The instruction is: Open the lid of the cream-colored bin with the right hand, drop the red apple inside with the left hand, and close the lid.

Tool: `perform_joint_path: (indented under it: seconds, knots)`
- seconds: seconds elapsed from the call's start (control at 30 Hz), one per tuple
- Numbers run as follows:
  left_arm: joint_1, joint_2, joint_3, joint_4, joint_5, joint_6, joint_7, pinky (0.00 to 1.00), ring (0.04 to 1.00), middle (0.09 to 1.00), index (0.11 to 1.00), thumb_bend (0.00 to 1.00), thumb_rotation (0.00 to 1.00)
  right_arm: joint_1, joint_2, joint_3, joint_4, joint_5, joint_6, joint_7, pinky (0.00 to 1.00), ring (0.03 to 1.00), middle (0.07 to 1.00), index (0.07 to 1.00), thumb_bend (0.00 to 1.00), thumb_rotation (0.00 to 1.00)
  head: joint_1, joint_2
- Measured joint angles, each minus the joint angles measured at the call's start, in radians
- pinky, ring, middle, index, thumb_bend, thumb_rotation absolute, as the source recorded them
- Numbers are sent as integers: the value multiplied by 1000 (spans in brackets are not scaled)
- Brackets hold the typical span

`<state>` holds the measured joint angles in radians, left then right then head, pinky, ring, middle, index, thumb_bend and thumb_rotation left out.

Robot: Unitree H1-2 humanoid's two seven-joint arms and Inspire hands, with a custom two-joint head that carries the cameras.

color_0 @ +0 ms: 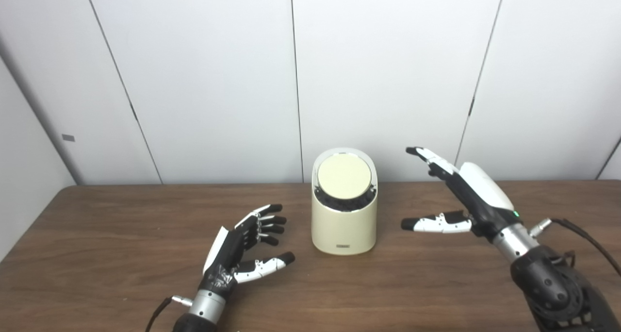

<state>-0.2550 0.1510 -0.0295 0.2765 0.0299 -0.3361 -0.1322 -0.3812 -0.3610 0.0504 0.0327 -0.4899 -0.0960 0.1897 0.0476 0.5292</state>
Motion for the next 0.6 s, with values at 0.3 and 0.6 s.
perform_joint_path:
  seconds: [0.3,0.6]
  knots:
    - [1,0,2,-1,-1,0,-1,634,717,757,840,757,166,56,13,-9,28,96,0,-27,817,882,915,956,803,415,-3,0]
    - [3,2,5,0,-8,-10,-3,618,711,763,842,763,165,128,79,-4,6,121,14,-55,812,894,923,933,784,304,-23,-8]
